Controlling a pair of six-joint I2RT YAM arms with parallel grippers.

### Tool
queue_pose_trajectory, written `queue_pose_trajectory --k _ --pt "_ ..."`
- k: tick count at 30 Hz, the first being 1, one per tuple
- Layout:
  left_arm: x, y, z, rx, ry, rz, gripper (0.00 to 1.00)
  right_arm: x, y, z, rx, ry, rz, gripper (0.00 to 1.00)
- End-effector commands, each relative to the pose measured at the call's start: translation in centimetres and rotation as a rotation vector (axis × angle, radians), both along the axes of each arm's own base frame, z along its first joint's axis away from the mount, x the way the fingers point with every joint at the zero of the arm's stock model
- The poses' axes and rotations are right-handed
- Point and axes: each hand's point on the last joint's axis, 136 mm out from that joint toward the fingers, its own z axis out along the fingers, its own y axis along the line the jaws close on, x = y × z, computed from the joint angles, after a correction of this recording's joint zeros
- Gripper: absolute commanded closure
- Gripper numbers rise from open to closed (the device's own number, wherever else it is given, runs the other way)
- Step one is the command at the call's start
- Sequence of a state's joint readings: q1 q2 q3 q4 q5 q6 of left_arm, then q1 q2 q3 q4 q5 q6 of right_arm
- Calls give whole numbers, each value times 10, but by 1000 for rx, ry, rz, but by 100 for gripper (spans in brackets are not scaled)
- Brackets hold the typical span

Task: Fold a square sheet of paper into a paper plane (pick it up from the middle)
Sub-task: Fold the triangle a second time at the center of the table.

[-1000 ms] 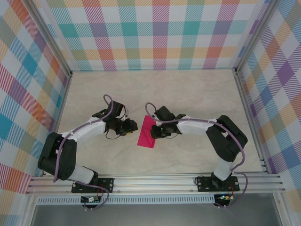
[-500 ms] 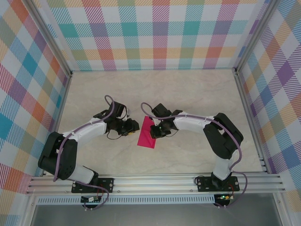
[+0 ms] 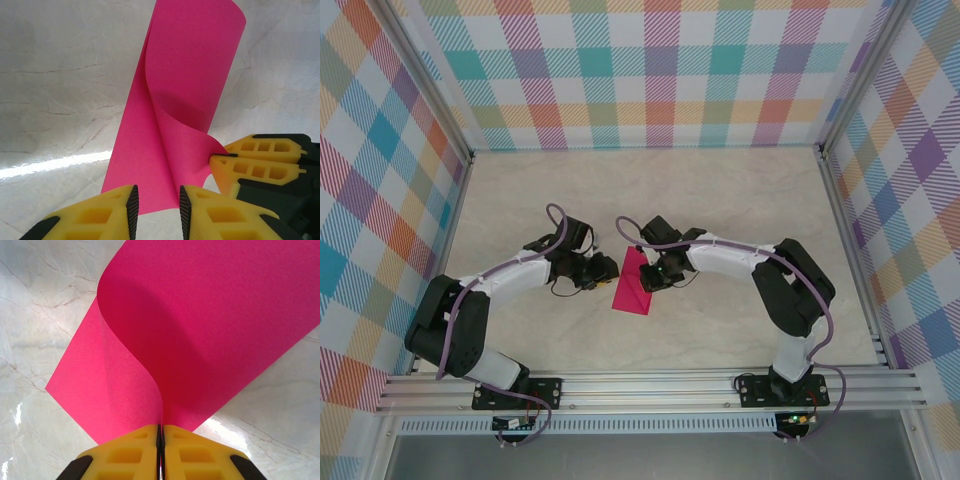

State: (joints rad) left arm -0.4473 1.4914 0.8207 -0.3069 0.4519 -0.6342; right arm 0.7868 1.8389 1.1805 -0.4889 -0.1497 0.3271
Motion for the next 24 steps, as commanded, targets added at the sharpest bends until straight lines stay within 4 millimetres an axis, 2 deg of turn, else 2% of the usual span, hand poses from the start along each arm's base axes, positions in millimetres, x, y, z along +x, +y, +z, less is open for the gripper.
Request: queue_pose_trajectory --k 1,9,15,17,24 --pt "-2 0 -6 9 8 5 70 4 1 -5 -25 -2 18 90" --pt "-3 0 -8 12 12 9 71 8 -4 -9 -60 -18 3 89" --pt "-6 -1 -11 9 30 12 71 9 -1 -10 -47 -16 8 90" --pt "-1 -5 -8 -9 4 9 71 9 0 -9 -45 -17 9 90" --pt "0 -7 -11 -12 9 3 71 8 4 -11 -30 -6 26 90"
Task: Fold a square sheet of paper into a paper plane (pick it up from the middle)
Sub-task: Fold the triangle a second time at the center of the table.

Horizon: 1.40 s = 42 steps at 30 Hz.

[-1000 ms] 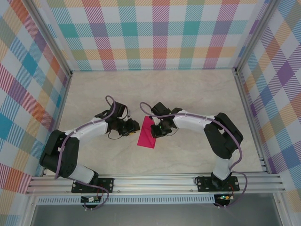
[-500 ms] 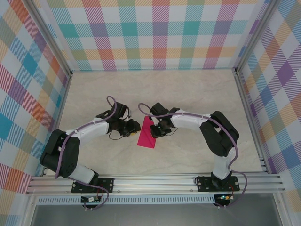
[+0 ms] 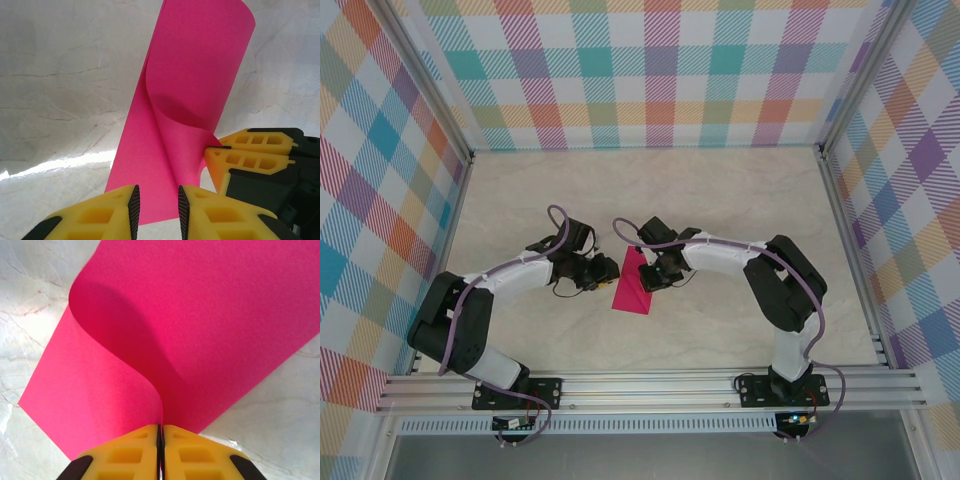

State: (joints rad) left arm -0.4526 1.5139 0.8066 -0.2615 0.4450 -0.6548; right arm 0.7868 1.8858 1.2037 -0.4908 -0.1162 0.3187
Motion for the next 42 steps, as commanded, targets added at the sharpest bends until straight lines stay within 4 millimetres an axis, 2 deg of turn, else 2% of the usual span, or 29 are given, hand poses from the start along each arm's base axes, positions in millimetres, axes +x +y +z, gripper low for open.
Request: queue_pose_trajectory --k 1,13,24,30,42 --pt "-3 -5 -4 -9 10 -12 71 1 5 1 9 3 30 90" --pt "-5 -8 -5 -21 14 -19 73 1 -1 -11 -39 18 17 90" --pt "1 -24 -1 -131 43 11 85 0 -4 -19 -52 30 3 90" --pt "0 -27 -6 -160 63 27 86 0 -5 -19 -55 25 2 90" --pt "12 -41 -14 -223 69 50 86 0 -7 -21 -60 22 -4 90"
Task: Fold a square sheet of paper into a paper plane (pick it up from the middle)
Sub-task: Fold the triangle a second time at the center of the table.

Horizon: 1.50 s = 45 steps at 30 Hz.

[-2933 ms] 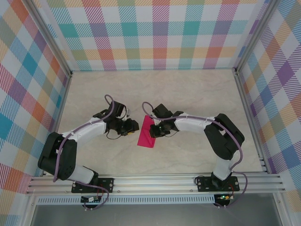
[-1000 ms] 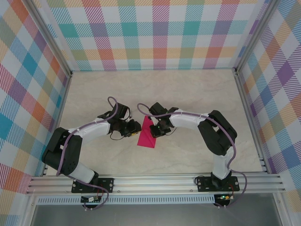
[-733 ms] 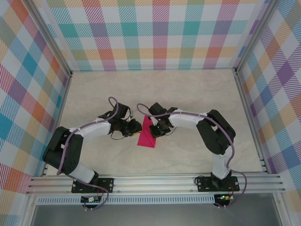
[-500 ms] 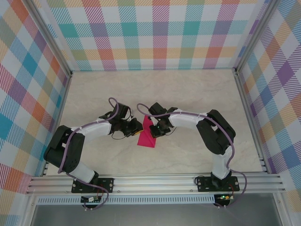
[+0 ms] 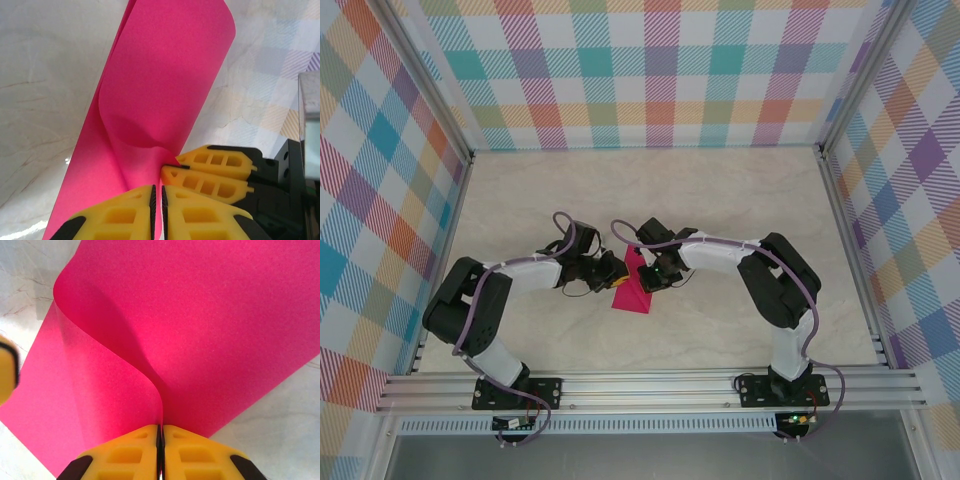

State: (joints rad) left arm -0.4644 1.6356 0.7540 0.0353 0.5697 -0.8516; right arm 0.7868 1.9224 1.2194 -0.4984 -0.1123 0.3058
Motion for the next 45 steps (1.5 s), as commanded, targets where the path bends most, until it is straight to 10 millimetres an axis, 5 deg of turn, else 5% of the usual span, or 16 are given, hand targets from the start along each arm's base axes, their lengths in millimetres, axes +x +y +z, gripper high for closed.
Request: queue_pose_trajectory --k 1,11,33,45 --pt "0 -9 -3 -26 9 -13 86 0 -7 -11 -37 8 -15 90" --pt "-2 -12 -17 -26 22 -15 87 -1 -7 -12 -38 12 -16 89" --pt "3 -15 4 -56 -44 -10 81 2 -6 -12 -36 6 -24 89" --pt "-1 -14 -27 -29 10 -14 82 2 -6 -13 -30 10 -35 89"
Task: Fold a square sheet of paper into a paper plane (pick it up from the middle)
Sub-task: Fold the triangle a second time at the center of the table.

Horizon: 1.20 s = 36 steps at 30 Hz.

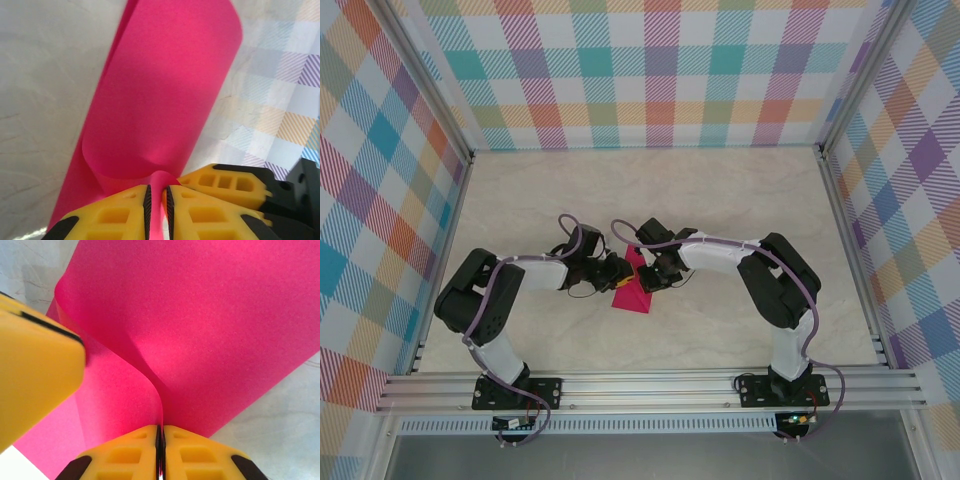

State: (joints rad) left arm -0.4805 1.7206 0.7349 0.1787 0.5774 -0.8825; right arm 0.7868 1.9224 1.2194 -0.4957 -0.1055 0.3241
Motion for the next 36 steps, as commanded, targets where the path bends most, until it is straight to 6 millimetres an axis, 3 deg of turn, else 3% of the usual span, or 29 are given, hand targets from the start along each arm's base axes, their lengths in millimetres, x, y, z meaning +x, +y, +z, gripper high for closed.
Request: queue_pose_trajectory --k 1,8,14,18,23,30,36 --pt "-7 -2 -14 7 26 -11 82 1 -5 -12 -26 10 -16 89" --pt "-13 7 -29 67 49 -4 83 3 -7 -8 -31 -2 -30 86" --pt "-16 9 -35 85 55 -11 84 7 -1 19 26 -34 -46 73" --pt "-17 11 -37 94 58 -7 84 9 -8 41 40 -74 -98 63" --pt "-17 11 -38 94 59 -4 84 -4 -10 54 107 -45 -144 57" --pt "-16 11 -37 91 52 -4 84 -34 26 60 337 134 -147 81" --pt "-15 9 -37 85 49 -8 84 -41 41 45 327 193 -161 86"
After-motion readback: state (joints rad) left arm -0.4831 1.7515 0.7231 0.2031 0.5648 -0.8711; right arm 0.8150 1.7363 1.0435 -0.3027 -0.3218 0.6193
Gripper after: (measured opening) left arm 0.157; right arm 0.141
